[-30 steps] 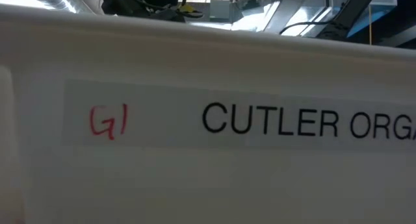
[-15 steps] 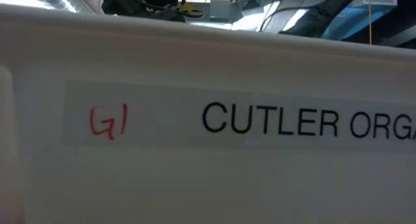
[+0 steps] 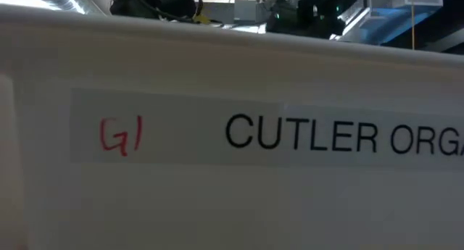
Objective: Sort silverware
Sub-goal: Put the green spoon into the white silverware tray
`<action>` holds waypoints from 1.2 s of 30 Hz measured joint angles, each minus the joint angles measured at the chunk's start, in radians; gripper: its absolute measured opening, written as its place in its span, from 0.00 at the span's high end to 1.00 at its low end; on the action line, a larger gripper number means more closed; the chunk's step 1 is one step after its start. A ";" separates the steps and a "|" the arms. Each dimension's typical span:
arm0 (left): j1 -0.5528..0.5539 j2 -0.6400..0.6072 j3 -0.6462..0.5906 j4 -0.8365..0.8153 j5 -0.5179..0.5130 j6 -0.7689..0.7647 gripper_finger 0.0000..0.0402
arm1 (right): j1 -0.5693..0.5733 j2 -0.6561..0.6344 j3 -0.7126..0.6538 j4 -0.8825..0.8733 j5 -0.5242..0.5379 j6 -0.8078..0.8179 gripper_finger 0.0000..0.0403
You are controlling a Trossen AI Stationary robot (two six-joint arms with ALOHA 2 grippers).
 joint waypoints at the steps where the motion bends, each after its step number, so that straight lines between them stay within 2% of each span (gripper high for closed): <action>1: 0.007 0.000 0.000 0.001 0.000 0.016 0.78 | 0.027 0.000 0.008 -0.008 -0.011 0.049 0.98; 6: 0.039 0.000 0.000 0.000 0.000 0.057 0.78 | 0.184 0.000 0.018 -0.006 -0.009 0.351 0.99; 11: 0.052 -0.001 0.000 -0.011 0.000 0.098 0.78 | 0.344 0.000 0.018 0.000 0.045 0.708 0.98; 13: 0.052 -0.001 0.000 -0.010 0.000 0.124 0.78 | 0.402 0.000 0.018 0.015 0.061 0.802 0.98; 16: 0.049 -0.001 0.000 -0.011 0.000 0.149 0.78 | 0.482 0.000 0.018 0.097 0.070 0.771 0.99; 20: 0.049 -0.001 0.000 -0.012 0.001 0.163 0.78 | 0.571 0.004 0.018 0.212 0.142 0.638 0.98; 24: 0.049 -0.001 0.000 -0.019 0.001 0.163 0.78 | 0.625 0.037 0.018 0.187 0.183 0.467 0.99; 28: 0.049 -0.001 0.000 -0.029 0.001 0.163 0.78 | 0.637 0.094 0.017 0.152 0.189 0.320 0.98; 36: 0.049 -0.001 0.000 -0.051 0.001 0.123 0.78 | 0.619 0.180 0.016 0.271 0.136 0.088 0.99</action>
